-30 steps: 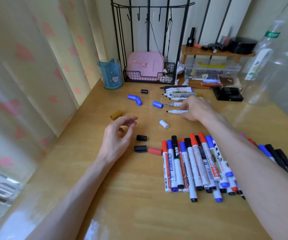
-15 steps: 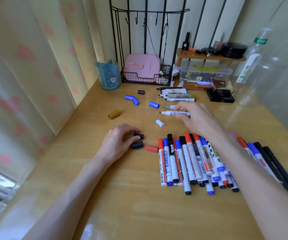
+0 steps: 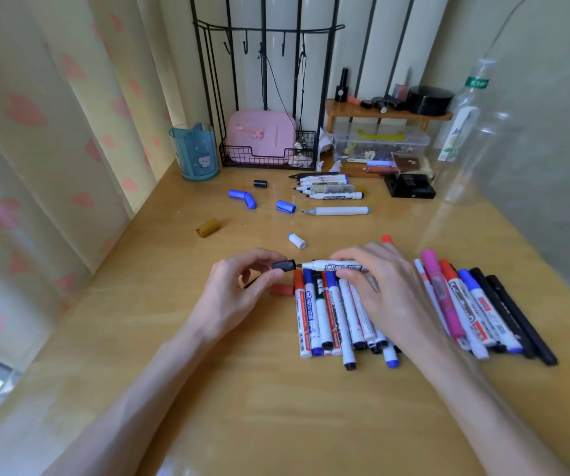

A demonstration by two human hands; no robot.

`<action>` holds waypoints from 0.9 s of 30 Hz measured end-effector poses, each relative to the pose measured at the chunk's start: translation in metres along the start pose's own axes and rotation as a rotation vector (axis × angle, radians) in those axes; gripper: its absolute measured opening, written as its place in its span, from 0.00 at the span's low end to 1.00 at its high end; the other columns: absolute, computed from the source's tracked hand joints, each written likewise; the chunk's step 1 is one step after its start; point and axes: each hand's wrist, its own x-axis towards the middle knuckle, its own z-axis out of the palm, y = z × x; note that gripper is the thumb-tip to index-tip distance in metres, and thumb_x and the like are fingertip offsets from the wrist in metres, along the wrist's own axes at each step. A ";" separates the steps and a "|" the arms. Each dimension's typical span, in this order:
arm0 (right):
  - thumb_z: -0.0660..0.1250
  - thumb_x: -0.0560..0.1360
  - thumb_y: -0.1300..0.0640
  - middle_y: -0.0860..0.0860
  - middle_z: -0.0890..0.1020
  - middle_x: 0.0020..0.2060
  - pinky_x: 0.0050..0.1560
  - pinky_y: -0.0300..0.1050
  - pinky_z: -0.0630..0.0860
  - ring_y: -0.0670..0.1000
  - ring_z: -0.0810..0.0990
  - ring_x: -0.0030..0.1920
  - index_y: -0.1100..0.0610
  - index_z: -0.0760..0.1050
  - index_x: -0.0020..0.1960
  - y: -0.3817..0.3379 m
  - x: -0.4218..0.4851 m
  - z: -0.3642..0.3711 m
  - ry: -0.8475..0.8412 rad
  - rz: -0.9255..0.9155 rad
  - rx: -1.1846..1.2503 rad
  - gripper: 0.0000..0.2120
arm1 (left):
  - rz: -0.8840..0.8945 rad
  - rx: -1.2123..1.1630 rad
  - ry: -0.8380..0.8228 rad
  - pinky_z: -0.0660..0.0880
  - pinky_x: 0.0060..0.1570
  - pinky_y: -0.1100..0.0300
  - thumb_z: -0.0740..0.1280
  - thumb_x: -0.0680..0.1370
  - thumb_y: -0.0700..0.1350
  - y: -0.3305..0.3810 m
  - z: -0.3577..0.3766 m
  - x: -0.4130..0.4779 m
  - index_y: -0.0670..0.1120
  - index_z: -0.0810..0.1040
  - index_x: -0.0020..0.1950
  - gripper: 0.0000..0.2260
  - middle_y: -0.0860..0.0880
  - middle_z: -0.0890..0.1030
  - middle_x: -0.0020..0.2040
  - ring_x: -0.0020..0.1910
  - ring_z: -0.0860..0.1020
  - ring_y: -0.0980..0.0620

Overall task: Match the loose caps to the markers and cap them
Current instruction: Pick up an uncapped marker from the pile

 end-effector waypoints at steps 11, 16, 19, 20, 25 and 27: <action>0.72 0.80 0.56 0.42 0.78 0.43 0.47 0.50 0.76 0.51 0.76 0.46 0.52 0.84 0.60 -0.005 -0.006 0.008 0.014 -0.097 0.040 0.09 | 0.037 -0.026 -0.044 0.76 0.47 0.62 0.73 0.81 0.46 0.011 0.005 -0.005 0.51 0.86 0.58 0.07 0.60 0.86 0.49 0.47 0.84 0.53; 0.74 0.78 0.61 0.47 0.80 0.41 0.46 0.46 0.75 0.51 0.76 0.43 0.55 0.85 0.60 -0.006 -0.007 0.011 0.077 -0.123 0.037 0.11 | 0.085 -0.026 -0.011 0.79 0.46 0.55 0.73 0.81 0.44 0.014 0.007 -0.007 0.49 0.87 0.57 0.06 0.57 0.86 0.47 0.46 0.84 0.51; 0.75 0.77 0.63 0.49 0.82 0.41 0.50 0.45 0.75 0.51 0.77 0.42 0.56 0.85 0.60 -0.005 -0.009 0.013 0.100 -0.123 0.073 0.12 | 0.092 -0.050 0.004 0.79 0.48 0.51 0.72 0.81 0.44 0.016 0.008 -0.008 0.47 0.87 0.57 0.07 0.55 0.86 0.47 0.46 0.84 0.50; 0.75 0.77 0.63 0.50 0.82 0.41 0.50 0.47 0.76 0.52 0.78 0.42 0.56 0.85 0.60 -0.005 -0.009 0.014 0.106 -0.122 0.086 0.12 | 0.095 -0.050 0.006 0.79 0.48 0.52 0.72 0.81 0.43 0.016 0.007 -0.008 0.47 0.87 0.57 0.07 0.55 0.86 0.47 0.46 0.84 0.50; 0.76 0.76 0.66 0.48 0.82 0.41 0.42 0.51 0.77 0.52 0.77 0.41 0.57 0.86 0.59 -0.008 -0.009 0.015 0.154 -0.144 0.039 0.13 | 0.088 -0.057 0.013 0.79 0.48 0.52 0.71 0.81 0.42 0.019 0.008 -0.009 0.46 0.87 0.56 0.06 0.55 0.86 0.47 0.46 0.84 0.51; 0.76 0.76 0.66 0.48 0.82 0.41 0.43 0.48 0.76 0.50 0.77 0.42 0.57 0.86 0.59 -0.009 -0.010 0.016 0.153 -0.137 0.021 0.13 | 0.091 -0.055 0.003 0.80 0.49 0.52 0.71 0.81 0.41 0.018 0.008 -0.009 0.46 0.87 0.57 0.06 0.54 0.86 0.48 0.47 0.84 0.51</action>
